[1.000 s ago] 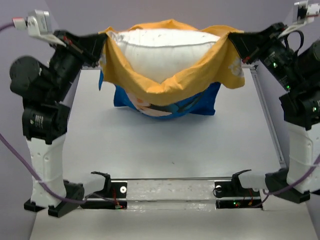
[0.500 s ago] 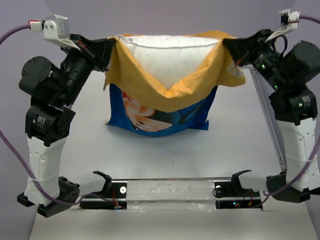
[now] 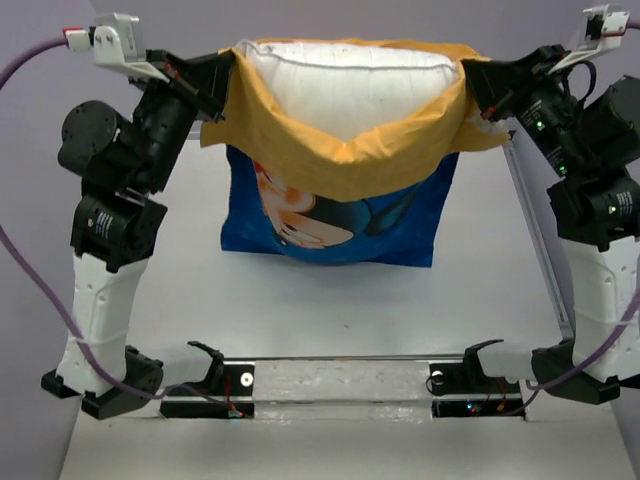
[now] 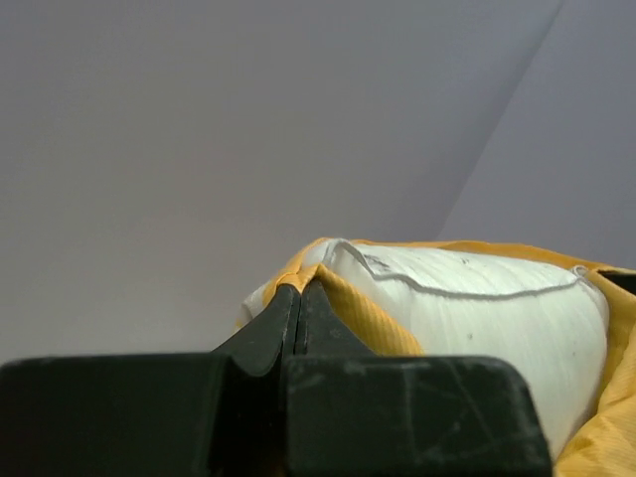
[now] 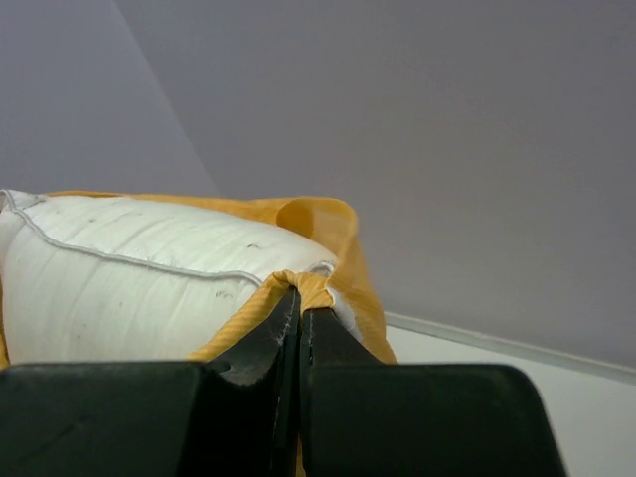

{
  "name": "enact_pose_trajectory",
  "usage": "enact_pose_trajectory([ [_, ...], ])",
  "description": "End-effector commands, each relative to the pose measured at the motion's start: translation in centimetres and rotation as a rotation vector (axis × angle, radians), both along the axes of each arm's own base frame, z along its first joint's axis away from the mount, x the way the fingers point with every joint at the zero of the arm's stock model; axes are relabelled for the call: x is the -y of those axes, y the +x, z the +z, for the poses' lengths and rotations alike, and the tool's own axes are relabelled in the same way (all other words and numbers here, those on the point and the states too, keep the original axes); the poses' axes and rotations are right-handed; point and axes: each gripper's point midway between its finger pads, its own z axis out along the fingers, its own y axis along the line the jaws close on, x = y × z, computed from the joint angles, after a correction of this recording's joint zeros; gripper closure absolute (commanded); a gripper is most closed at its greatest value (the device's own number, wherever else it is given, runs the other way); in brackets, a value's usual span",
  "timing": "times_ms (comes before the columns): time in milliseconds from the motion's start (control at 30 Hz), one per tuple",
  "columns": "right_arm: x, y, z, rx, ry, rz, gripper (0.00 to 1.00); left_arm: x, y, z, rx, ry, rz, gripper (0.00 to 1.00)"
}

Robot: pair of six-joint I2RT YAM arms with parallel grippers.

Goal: Put the pillow into the pillowcase

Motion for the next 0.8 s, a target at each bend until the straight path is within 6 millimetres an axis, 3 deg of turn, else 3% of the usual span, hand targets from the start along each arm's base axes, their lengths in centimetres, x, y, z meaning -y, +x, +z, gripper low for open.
enact_pose_trajectory([
  [0, 3.2, -8.9, 9.1, 0.325, 0.072, -0.037, 1.0, -3.5, -7.3, 7.1, 0.275, -0.099, 0.009, 1.0],
  [33, 3.1, -9.8, 8.3, 0.322, 0.081, -0.017, 1.0, -0.9, -2.5, 0.3, 0.135, -0.074, -0.013, 1.0],
  [67, 2.7, -8.4, 6.3, 0.278, 0.083, -0.012, 1.0, -0.4, -1.6, -2.9, 0.096, -0.09, -0.028, 1.0],
  [100, 1.2, -2.9, -1.0, 0.096, 0.053, -0.015, 1.0, -1.0, -2.6, -4.4, 0.105, -0.126, -0.029, 1.0],
  [133, 0.9, -1.0, -3.5, 0.039, 0.058, -0.028, 1.0, -0.7, -0.7, -8.0, 0.04, -0.118, 0.001, 1.0],
  [167, 0.4, 0.4, -5.8, -0.027, 0.038, -0.023, 1.0, -1.1, -0.7, -8.0, 0.034, -0.103, 0.025, 1.0],
  [200, 0.3, 0.7, -6.3, -0.045, 0.032, -0.02, 1.0, -1.6, -0.3, -7.6, 0.024, -0.085, 0.062, 1.0],
  [233, 0.4, 0.2, -5.1, -0.014, 0.041, -0.02, 1.0, -2.8, -2.5, -3.6, 0.099, -0.091, 0.074, 1.0],
  [267, 0.7, -0.4, -3.8, 0.022, 0.05, -0.026, 1.0, -3.2, -3.7, -1.4, 0.147, -0.103, 0.069, 1.0],
  [300, 1.2, -1.9, -1.1, 0.089, 0.067, -0.031, 1.0, -3.3, -4.4, 0.1, 0.176, -0.106, 0.058, 1.0],
  [333, 1.4, -2.5, 0.1, 0.119, 0.073, -0.03, 1.0, -4.1, -6.2, 2.7, 0.237, -0.134, 0.053, 1.0],
  [367, 1.3, -2.4, 0.4, 0.126, 0.072, -0.026, 1.0, -4.0, -6.2, 3.0, 0.242, -0.136, 0.052, 1.0],
  [400, 1.0, -2.1, 0.4, 0.124, 0.07, -0.013, 1.0, -3.9, -5.9, 2.7, 0.238, -0.133, 0.053, 1.0],
  [433, 0.3, -1.1, -0.5, 0.105, 0.063, 0.011, 1.0, -3.1, -3.5, 0.0, 0.178, -0.123, 0.068, 1.0],
  [500, -1.1, 4.1, -4.1, 0.001, 0.04, 0.005, 1.0, -2.0, 0.5, -4.6, 0.075, -0.111, 0.104, 1.0],
  [533, -1.4, 6.0, -3.9, -0.008, 0.039, -0.008, 1.0, -1.5, 2.9, -6.8, 0.034, -0.094, 0.122, 1.0],
  [567, -1.9, 7.5, -3.6, -0.019, 0.027, -0.006, 1.0, -1.8, 4.4, -6.6, 0.02, -0.083, 0.142, 1.0],
  [600, -2.4, 8.5, -2.5, -0.017, 0.014, 0.001, 1.0, 1.0, 7.0, -7.7, -0.025, 0.007, -0.028, 1.0],
  [633, -2.8, 8.3, 1.3, 0.031, 0.001, 0.028, 1.0, -1.2, 5.1, -1.0, 0.079, -0.087, -0.078, 1.0],
  [667, -2.6, 7.1, 3.8, 0.087, 0.007, 0.032, 1.0, -1.2, 3.1, 2.7, 0.17, -0.076, -0.099, 1.0],
  [700, -2.0, 5.2, 6.4, 0.158, 0.018, 0.026, 1.0, -1.8, 4.5, 3.5, 0.119, -0.074, -0.022, 1.0],
  [733, -0.5, 2.8, 9.2, 0.242, 0.038, -0.021, 1.0, -3.1, -2.6, 11.3, 0.336, -0.084, -0.007, 1.0],
  [767, 0.7, -0.1, 11.5, 0.318, 0.058, -0.045, 1.0, -2.7, -5.0, 13.1, 0.38, -0.098, -0.036, 1.0],
])
